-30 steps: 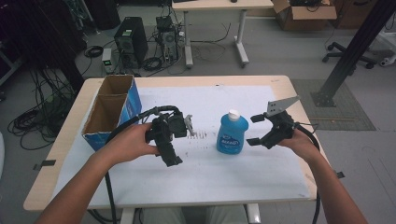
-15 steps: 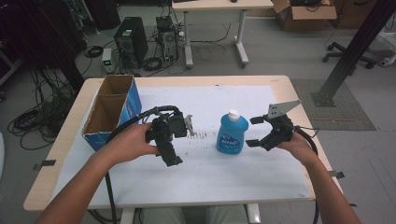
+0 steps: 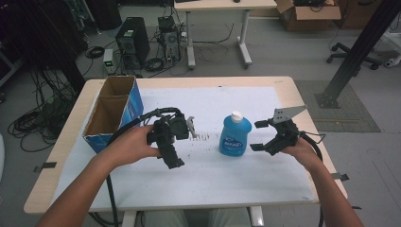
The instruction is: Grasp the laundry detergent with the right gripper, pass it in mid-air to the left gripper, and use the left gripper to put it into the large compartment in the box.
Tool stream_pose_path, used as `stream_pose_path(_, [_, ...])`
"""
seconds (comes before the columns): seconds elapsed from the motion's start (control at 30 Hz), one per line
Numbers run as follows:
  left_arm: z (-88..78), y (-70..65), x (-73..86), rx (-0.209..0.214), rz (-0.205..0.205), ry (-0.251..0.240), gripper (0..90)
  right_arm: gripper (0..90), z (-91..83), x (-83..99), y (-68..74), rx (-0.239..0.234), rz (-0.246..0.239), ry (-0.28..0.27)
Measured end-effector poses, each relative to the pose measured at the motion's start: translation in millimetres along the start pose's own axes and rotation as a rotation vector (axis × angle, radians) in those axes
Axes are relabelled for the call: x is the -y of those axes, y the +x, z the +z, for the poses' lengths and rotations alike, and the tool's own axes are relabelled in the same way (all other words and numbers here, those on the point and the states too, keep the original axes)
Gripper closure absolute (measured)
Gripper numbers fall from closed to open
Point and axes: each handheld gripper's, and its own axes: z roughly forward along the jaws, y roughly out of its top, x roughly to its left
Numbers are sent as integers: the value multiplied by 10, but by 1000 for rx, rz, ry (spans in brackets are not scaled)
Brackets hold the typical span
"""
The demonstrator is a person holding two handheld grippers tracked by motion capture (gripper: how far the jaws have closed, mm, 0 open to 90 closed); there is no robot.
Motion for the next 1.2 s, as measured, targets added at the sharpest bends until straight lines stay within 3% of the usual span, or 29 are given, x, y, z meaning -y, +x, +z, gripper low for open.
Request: stream_pose_path(1.2, [15, 7, 3, 1, -1, 7, 59, 54, 444, 1, 14, -13, -13, -51])
